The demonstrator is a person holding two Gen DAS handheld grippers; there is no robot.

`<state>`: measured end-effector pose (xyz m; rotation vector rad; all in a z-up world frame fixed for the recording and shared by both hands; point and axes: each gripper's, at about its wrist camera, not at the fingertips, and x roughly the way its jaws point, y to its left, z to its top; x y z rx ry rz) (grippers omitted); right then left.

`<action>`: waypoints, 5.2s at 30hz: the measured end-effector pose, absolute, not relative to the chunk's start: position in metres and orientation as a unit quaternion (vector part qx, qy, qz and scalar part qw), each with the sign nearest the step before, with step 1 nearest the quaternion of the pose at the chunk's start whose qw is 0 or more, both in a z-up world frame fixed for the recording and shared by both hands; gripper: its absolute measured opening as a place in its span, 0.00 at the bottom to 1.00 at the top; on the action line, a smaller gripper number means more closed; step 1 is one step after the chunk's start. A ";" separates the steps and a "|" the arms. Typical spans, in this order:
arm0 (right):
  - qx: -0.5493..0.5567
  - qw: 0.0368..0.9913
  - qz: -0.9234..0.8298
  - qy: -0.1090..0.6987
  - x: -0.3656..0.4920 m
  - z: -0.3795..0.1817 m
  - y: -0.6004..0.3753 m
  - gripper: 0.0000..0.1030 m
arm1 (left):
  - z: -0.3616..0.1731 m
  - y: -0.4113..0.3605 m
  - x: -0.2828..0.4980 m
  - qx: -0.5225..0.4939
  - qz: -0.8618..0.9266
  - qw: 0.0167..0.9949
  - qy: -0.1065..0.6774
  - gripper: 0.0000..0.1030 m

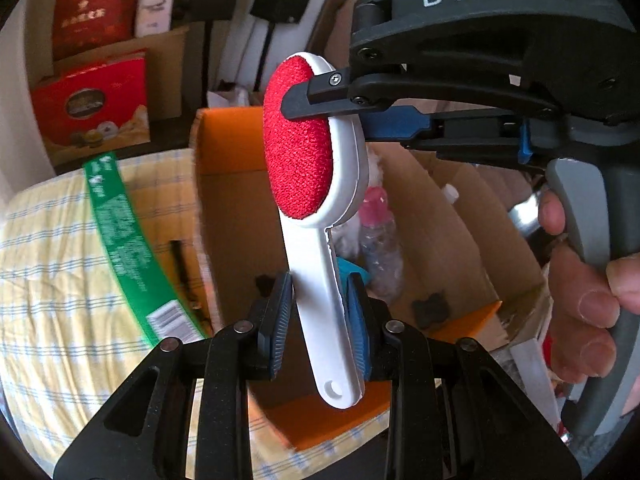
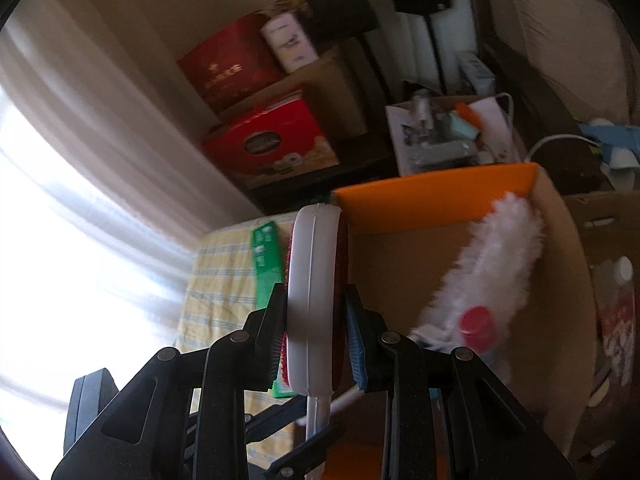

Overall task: Organize objects
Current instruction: 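Lift and carry the lint roller with both grippers over the box, then open both grippers to drop the lint roller into the box, then move both grippers back toward the green Darlie toothpaste box, then close the right gripper on the toothpaste box while the left gripper grips its end, then lift and carry the toothpaste box with both grippers over the box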

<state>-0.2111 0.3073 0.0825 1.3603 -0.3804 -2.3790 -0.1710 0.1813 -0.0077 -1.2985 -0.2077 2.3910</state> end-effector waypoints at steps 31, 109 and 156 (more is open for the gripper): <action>0.448 0.144 -0.882 -0.044 -0.187 0.078 0.294 0.81 | 0.006 0.079 -0.136 -0.446 0.881 0.113 -0.110 0.83; 0.562 0.225 -0.793 0.074 -0.261 -0.020 0.110 0.41 | -0.070 0.018 -0.153 -0.505 0.840 0.078 -0.184 0.92; 0.530 0.241 -0.810 -0.070 -0.219 0.083 0.245 0.42 | -0.023 0.119 -0.155 -0.470 0.852 0.179 -0.142 0.66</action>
